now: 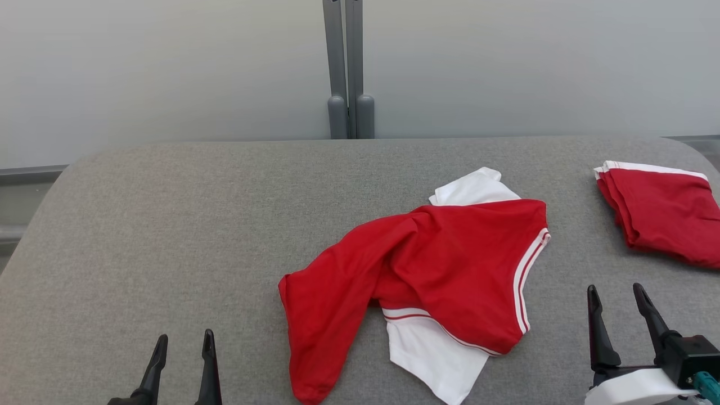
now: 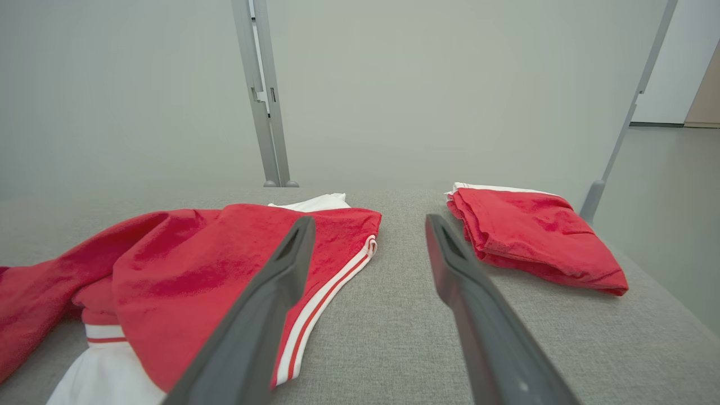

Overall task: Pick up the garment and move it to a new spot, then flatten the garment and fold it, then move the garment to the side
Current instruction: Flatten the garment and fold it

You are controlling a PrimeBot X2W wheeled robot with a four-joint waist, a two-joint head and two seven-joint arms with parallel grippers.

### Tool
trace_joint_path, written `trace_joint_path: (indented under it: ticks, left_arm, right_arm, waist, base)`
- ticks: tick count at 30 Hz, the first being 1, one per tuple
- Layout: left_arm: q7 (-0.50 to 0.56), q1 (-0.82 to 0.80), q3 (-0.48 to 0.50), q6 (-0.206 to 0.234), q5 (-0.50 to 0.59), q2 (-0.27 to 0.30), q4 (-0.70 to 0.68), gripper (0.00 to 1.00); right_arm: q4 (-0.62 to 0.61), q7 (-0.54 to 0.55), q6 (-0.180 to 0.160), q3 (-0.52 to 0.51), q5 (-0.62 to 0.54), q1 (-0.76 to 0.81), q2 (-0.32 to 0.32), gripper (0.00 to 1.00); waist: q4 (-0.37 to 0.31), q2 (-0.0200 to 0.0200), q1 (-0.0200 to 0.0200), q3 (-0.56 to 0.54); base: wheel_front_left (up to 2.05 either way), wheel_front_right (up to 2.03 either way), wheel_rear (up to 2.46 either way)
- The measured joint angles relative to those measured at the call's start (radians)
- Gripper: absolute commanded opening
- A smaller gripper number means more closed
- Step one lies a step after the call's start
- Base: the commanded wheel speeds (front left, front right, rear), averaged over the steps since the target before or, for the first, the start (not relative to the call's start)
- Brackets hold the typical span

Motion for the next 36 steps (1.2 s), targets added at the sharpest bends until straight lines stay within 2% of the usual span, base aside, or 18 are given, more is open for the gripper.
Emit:
trace_joint_path:
  ticks: [4, 10, 16, 23, 25, 28, 31, 34, 36]
  left_arm:
    - [0.000, -0.005, 0.049, -0.051, 0.059, -0.029, 0.015, 1.00]
    - [0.000, -0.023, 0.099, -0.098, 0.093, -0.053, 0.014, 1.00]
    - [0.000, -0.036, 0.095, -0.123, 0.101, -0.060, 0.036, 1.00]
    - [0.000, -0.045, 0.084, -0.132, 0.100, -0.062, 0.051, 1.00]
    - [0.000, -0.045, 0.069, -0.133, 0.095, -0.063, 0.057, 1.00]
    - [0.000, -0.034, 0.028, -0.134, 0.082, -0.063, 0.086, 1.00]
    - [0.033, -0.002, -0.018, -0.137, 0.063, -0.063, 0.124, 1.00]
    - [0.137, 0.016, -0.063, -0.138, 0.028, -0.058, 0.121, 1.00]
    - [0.212, 0.024, -0.112, -0.138, 0.005, -0.045, 0.104, 1.00]
  right_arm:
    - [0.019, 0.000, 0.000, 0.024, -0.010, 0.010, 0.001, 1.00]
    - [0.040, 0.000, 0.000, 0.036, -0.003, 0.010, 0.000, 1.00]
    - [0.044, 0.000, 0.000, 0.046, 0.001, 0.008, 0.001, 1.00]
    - [0.051, 0.000, 0.000, 0.051, 0.008, 0.007, 0.000, 1.00]
    - [0.062, 0.000, 0.000, 0.080, 0.053, 0.007, -0.001, 1.00]
    - [0.122, 0.000, -0.001, 0.225, 0.123, 0.008, -0.002, 1.00]
    - [0.174, 0.091, 0.000, 0.342, 0.142, 0.008, 0.002, 1.00]
    - [0.186, 0.216, 0.000, 0.405, 0.162, 0.007, -0.012, 1.00]
    - [0.182, 0.290, 0.000, 0.407, 0.174, 0.007, -0.010, 1.00]
  waist:
    - [-0.002, 0.0000, 0.0000, 0.000]
    - [-0.005, 0.0000, 0.0000, 0.009]
    - [-0.009, 0.0000, 0.0000, 0.018]
    - [-0.010, 0.0000, 0.0000, 0.028]
    - [-0.008, 0.0000, 0.0000, 0.028]
    - [-0.010, 0.0000, 0.0000, 0.026]
    - [-0.011, 0.0000, 0.0000, 0.029]
    - [-0.007, 0.0000, 0.0000, 0.036]
    - [-0.002, 0.0000, 0.0000, 0.043]
  base:
    - [0.00, 0.00, 0.00]
    - [0.00, 0.00, 0.00]
    - [0.00, 0.00, 0.00]
    - [0.00, 0.00, 0.00]
    - [0.00, 0.00, 0.00]
    - [0.00, 0.00, 0.00]
    - [0.00, 0.00, 0.00]
    - [0.00, 0.00, 0.00]
    - [0.00, 0.00, 0.00]
